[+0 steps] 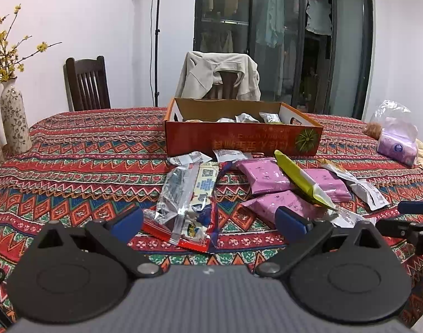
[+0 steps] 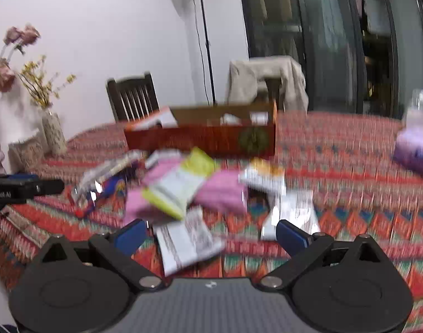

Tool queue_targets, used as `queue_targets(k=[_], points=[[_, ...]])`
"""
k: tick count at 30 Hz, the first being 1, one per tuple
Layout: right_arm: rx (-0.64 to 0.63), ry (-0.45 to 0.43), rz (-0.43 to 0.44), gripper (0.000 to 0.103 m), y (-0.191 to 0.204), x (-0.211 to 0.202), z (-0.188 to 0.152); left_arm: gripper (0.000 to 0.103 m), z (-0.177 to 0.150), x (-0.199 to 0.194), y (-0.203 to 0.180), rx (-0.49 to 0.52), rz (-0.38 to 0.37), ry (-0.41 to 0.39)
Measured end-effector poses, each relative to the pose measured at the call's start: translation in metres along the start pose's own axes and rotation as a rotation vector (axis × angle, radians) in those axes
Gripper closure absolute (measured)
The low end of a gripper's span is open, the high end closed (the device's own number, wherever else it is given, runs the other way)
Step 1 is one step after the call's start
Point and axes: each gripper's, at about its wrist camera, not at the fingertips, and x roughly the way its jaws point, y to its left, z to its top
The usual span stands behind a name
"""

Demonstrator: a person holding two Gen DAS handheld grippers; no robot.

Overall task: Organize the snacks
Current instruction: 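Withdraw both tools from the box toward the remaining snacks, then grasp a pink packet with the left tool while the right tool grasps a white packet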

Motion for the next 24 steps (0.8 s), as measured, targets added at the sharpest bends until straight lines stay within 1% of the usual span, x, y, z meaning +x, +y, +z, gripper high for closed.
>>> queue_targets(k=[7,10,11,13,15,17,19,20,21,22,23,24], points=[[0.014,-0.004,-0.027,0.003,-0.007,0.003,0.000,0.000,0.004,0.006,-0.007,0.016,-0.012,0.004],[0.009,0.010,-0.007,0.003,-0.007,0.005,-0.002,0.000,0.004,0.011,-0.009,0.006,-0.025,0.021],[0.004,0.016,0.006,0.004,-0.005,0.007,0.000,0.000,0.005,0.014,-0.010,0.002,-0.037,0.029],[-0.014,0.026,0.024,0.006,0.000,0.014,0.002,0.000,0.006,0.019,-0.014,-0.007,-0.089,0.049],[-0.051,0.037,0.034,0.012,0.008,0.021,0.003,0.000,0.007,0.026,-0.021,-0.012,-0.138,0.077],[-0.105,0.046,0.042,0.016,0.019,0.029,0.005,0.002,0.009,0.037,-0.030,-0.012,-0.158,0.109],[-0.138,0.058,0.049,0.018,0.027,0.039,0.007,0.006,0.010,0.048,-0.036,-0.017,-0.173,0.135],[-0.147,0.067,0.048,0.022,0.029,0.043,0.008,0.007,0.011,0.054,-0.037,-0.034,-0.178,0.146],[-0.160,0.080,0.047,0.027,0.031,0.049,0.008,0.008,0.013,0.061,-0.037,-0.058,-0.178,0.158],[-0.173,0.099,0.044,0.031,0.033,0.054,0.009,0.011,0.015,0.067,-0.036,-0.084,-0.175,0.167],[-0.179,0.124,0.045,0.038,0.034,0.059,0.009,0.013,0.017,0.073,-0.035,-0.109,-0.170,0.175],[-0.174,0.128,0.053,0.041,0.033,0.060,0.009,0.013,0.020,0.080,-0.034,-0.132,-0.165,0.185]])
